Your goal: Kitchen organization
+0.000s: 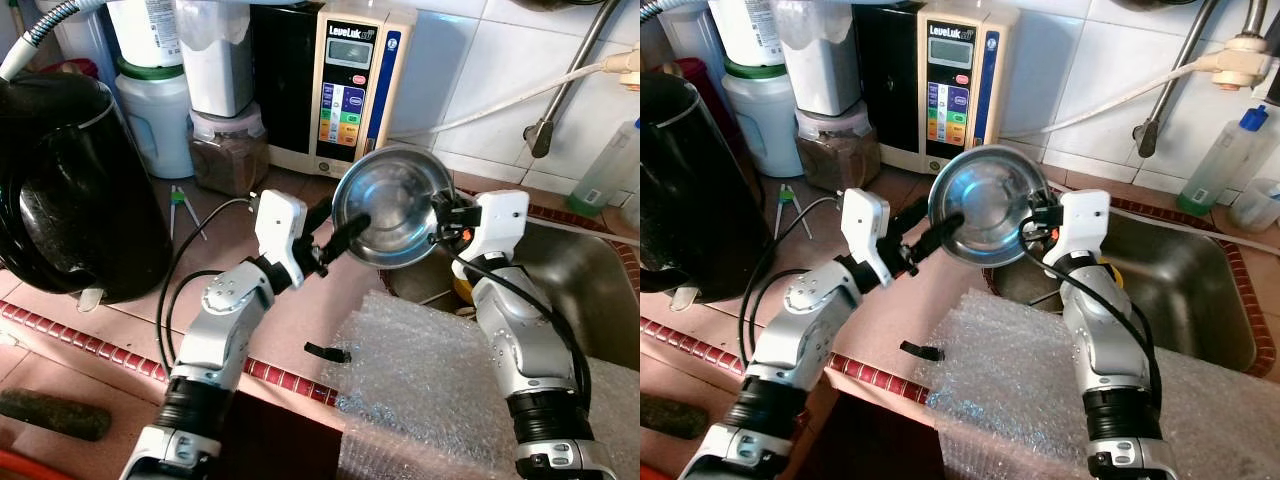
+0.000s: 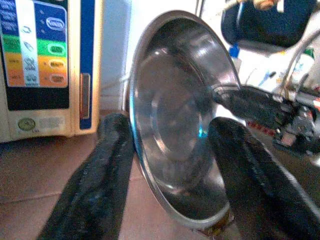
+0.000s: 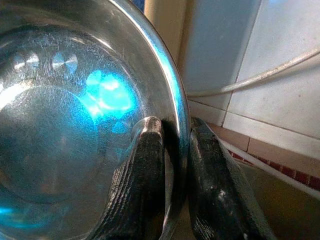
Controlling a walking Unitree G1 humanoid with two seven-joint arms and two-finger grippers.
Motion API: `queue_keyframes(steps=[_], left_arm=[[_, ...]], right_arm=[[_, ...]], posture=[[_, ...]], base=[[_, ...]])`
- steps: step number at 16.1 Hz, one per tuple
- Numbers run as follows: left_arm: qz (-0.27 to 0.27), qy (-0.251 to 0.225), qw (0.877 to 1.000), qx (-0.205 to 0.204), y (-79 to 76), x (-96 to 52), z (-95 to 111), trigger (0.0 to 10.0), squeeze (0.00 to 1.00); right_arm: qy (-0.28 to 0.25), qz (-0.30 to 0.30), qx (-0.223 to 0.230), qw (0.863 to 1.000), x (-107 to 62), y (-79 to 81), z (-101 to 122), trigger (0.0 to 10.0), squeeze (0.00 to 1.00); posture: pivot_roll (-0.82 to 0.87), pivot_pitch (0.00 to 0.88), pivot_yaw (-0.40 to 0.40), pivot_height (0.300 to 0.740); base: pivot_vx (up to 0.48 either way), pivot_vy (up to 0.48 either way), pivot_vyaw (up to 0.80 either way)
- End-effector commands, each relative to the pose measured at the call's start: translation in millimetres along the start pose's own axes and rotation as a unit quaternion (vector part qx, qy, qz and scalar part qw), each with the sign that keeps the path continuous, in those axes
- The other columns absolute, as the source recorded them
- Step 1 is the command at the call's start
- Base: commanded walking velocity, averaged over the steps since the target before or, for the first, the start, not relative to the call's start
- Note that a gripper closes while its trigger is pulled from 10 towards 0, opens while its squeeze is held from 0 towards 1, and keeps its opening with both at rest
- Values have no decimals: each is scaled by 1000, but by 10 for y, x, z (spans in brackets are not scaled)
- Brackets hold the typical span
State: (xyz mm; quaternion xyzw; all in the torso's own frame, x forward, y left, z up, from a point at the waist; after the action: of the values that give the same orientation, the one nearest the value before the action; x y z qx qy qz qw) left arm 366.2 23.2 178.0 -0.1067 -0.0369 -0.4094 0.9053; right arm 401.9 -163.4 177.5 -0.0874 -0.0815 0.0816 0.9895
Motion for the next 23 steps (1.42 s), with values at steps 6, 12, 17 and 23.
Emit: queue_keyframes(steps=[6, 12, 17, 23], left_arm=[[-90, 43, 994, 55, -249, -144, -142, 10000, 1000], [-115, 89, 985, 94, -274, -332, -323, 10000, 1000], [-140, 98, 979, 110, -344, -346, -347, 10000, 1000], [-135, 97, 977, 132, -337, -249, -221, 10000, 1000]], right_arm=[[70, -214, -69, 972, -211, -1014, -184, 0, 0], [146, -282, -96, 944, -462, -1352, -497, 0, 0], [204, -291, -69, 932, -636, -1384, -835, 1529, 0], [296, -265, -45, 917, -870, -1213, -1334, 10000, 1000]], posture=[[54, 0, -39, 740], [61, 0, -38, 740], [60, 0, -35, 740], [64, 0, -31, 740]], base=[[0, 0, 0], [0, 0, 0], [0, 0, 0], [0, 0, 0]])
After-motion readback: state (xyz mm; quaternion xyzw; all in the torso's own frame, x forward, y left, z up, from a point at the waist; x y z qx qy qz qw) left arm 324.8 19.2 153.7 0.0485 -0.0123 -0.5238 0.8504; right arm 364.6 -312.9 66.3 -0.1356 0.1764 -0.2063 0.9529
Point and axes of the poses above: a point about 5 cm out from each wrist's last joint towards the gripper, its own x axis pointing out of the wrist towards the gripper, its own z axis along the axis of the wrist's last joint, y = z × x, the point moved 6 cm from there along x, pointing out of the wrist towards the gripper, and after that the axes turned 7 degrees about -x, right-handed, at the moved point
